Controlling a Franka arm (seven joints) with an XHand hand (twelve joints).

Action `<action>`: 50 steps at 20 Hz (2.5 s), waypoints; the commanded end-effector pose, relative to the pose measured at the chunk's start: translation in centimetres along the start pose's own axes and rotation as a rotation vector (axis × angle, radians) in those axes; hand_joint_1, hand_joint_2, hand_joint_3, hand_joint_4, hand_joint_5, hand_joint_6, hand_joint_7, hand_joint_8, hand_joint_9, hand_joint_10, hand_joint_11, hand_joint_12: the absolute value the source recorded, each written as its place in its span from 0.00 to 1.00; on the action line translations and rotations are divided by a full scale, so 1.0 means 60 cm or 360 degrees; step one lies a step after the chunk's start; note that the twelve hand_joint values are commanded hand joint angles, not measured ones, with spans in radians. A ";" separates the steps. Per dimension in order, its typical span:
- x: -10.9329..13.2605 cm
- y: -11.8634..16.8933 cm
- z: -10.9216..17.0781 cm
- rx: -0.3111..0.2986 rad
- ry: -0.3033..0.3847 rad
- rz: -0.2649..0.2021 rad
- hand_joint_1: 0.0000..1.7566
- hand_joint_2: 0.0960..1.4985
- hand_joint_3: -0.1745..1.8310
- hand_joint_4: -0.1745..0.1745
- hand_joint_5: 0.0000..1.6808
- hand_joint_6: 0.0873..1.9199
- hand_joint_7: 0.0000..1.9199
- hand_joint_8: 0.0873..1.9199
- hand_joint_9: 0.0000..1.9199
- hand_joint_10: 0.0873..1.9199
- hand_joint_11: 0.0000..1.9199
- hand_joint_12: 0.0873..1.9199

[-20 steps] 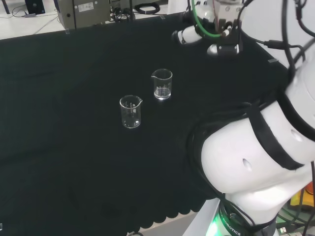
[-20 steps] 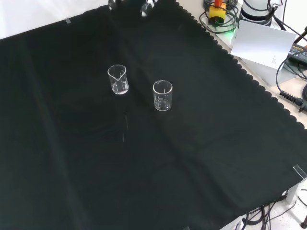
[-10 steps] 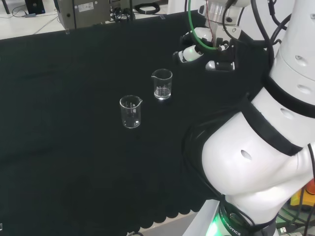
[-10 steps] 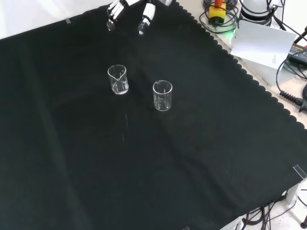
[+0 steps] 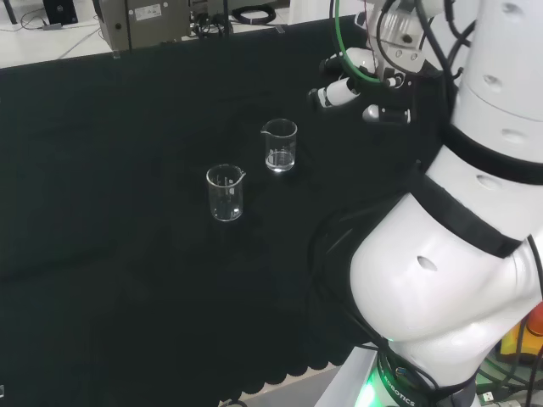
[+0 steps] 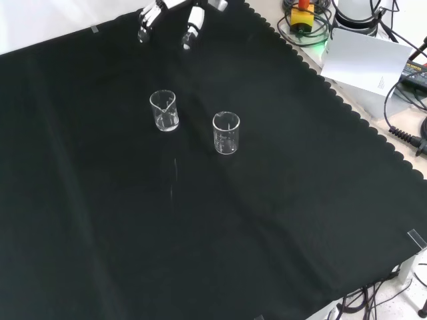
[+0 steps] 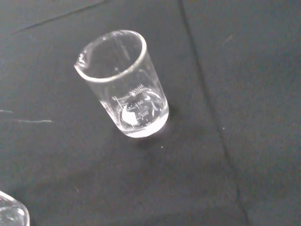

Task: Pick up the beaker on the right.

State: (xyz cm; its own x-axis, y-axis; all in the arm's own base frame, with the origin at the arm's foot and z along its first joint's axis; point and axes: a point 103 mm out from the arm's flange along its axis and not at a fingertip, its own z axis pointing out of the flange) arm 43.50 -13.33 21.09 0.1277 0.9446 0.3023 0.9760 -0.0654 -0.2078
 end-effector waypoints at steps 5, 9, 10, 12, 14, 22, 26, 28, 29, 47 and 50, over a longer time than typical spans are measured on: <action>0.000 0.093 0.123 0.0082 0.0214 -0.0215 0.39 0.49 0.24 0.42 0.21 0.00 0.12 0.29 0.22 0.30 0.06 0.71; -0.012 0.096 0.140 0.0076 0.0287 -0.0261 0.39 0.46 0.28 0.42 0.21 0.00 0.12 0.30 0.22 0.29 0.06 0.71; -0.014 0.097 0.144 0.0081 0.0293 -0.0265 0.39 0.45 0.28 0.42 0.21 0.00 0.12 0.30 0.22 0.29 0.06 0.71; -0.018 0.100 0.151 0.0088 0.0289 -0.0273 0.40 0.45 0.28 0.42 0.21 0.00 0.12 0.30 0.22 0.29 0.06 0.71; -0.021 0.103 0.156 0.0087 0.0299 -0.0285 0.40 0.44 0.29 0.42 0.21 0.00 0.12 0.30 0.22 0.29 0.05 0.71; -0.037 0.113 0.175 0.0089 0.0381 -0.0351 0.41 0.42 0.29 0.43 0.21 0.00 0.11 0.30 0.21 0.29 0.04 0.71; -0.042 0.118 0.184 0.0079 0.0413 -0.0359 0.44 0.40 0.30 0.43 0.20 0.00 0.12 0.30 0.21 0.29 0.03 0.71; -0.042 0.122 0.189 0.0074 0.0426 -0.0356 0.45 0.40 0.31 0.43 0.20 0.00 0.12 0.30 0.20 0.29 0.02 0.71; -0.041 0.124 0.192 0.0069 0.0425 -0.0359 0.45 0.40 0.31 0.43 0.20 0.00 0.12 0.30 0.20 0.29 0.02 0.71; -0.021 0.161 0.235 0.0072 0.0596 -0.0417 0.48 0.35 0.36 0.44 0.20 0.00 0.11 0.30 0.19 0.29 0.01 0.71; -0.011 0.164 0.244 0.0082 0.0587 -0.0437 0.48 0.34 0.36 0.44 0.20 0.00 0.11 0.30 0.19 0.29 0.01 0.71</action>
State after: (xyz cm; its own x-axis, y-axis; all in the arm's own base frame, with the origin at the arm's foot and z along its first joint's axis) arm 50.25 -10.69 5.56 -0.0571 0.7520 0.6567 0.9762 0.1798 -0.1210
